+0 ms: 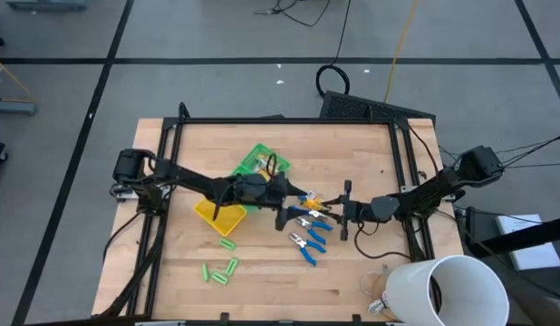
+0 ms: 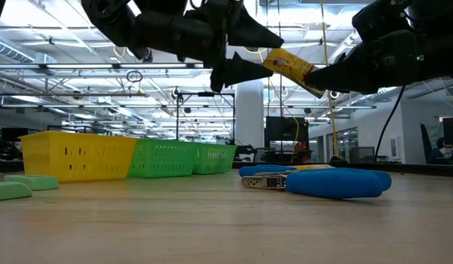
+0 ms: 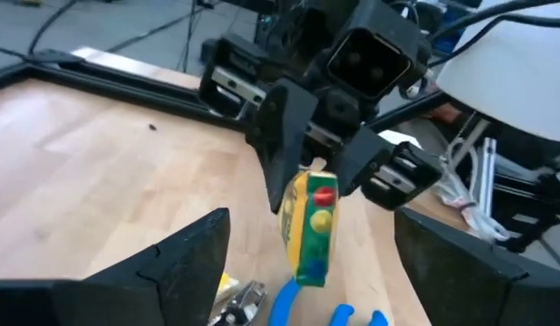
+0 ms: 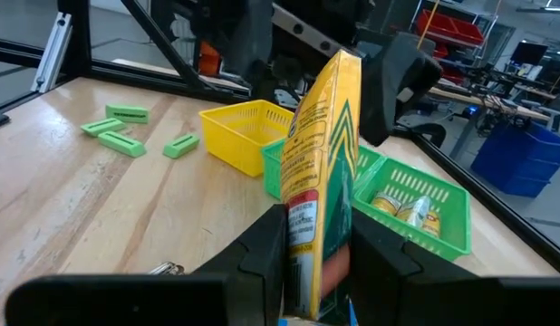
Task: Pick & Place School Supplies
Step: Put the crayon box into the top green bin
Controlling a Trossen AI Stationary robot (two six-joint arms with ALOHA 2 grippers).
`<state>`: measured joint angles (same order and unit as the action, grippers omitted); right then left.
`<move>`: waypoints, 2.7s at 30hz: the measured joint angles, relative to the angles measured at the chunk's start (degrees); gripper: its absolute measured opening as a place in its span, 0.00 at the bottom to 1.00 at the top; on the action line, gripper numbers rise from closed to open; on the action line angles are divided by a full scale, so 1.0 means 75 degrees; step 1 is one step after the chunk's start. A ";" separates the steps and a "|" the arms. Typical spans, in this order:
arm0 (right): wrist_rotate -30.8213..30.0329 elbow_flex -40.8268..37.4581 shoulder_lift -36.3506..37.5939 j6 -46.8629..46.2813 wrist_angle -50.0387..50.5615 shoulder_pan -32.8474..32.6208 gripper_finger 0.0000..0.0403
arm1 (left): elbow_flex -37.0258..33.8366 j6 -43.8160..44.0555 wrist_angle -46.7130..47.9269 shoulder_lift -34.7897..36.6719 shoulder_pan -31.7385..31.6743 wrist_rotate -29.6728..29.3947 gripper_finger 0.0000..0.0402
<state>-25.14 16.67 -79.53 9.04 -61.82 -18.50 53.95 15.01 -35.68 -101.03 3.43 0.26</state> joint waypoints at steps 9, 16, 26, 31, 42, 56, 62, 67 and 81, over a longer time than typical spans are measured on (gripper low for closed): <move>0.0194 0.0190 0.0000 -0.0055 0.0217 0.0001 0.21 | 0.0000 -0.0039 -0.0066 0.0000 0.0025 -0.0114 0.75; 0.0203 0.0478 -0.0003 -0.0058 0.0621 0.0003 0.21 | 0.0000 -0.0056 -0.0960 -0.0643 0.0025 -0.0066 0.72; 0.0188 0.0478 -0.0003 -0.0060 0.0746 0.0003 0.21 | 0.0000 -0.0073 -0.1501 -0.0965 -0.0093 -0.0025 0.67; 0.0185 0.0478 -0.0003 -0.0073 0.0743 0.0003 0.21 | 0.0000 -0.0021 -0.1495 -0.0962 -0.0097 -0.0009 0.63; 0.0165 0.0472 -0.0003 -0.0115 0.0749 0.0006 0.21 | 0.0000 -0.0333 -0.1489 -0.0956 -0.0092 0.0030 0.48; 0.0156 0.0469 -0.0003 -0.1072 0.0813 0.0006 0.22 | 0.0000 -0.0380 -0.1492 -0.0956 -0.0097 0.0212 0.20; 0.0174 0.0472 0.0003 -0.1369 0.0966 0.0006 0.24 | 0.0000 -0.0517 -0.1483 -0.0956 -0.0103 0.0183 0.24; 0.0195 0.0472 0.0003 -0.1367 0.1046 0.0000 0.39 | 0.0000 -0.0528 -0.1491 -0.0956 -0.0113 0.0129 0.21; -0.0647 0.0469 0.1626 -0.1737 0.3348 0.0000 0.61 | 0.0000 0.0654 -0.1011 -0.0877 -0.0533 0.0112 0.21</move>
<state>-29.99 20.18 -67.33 -3.99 -36.71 -18.50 53.95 19.92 -43.27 -107.61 -0.56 1.10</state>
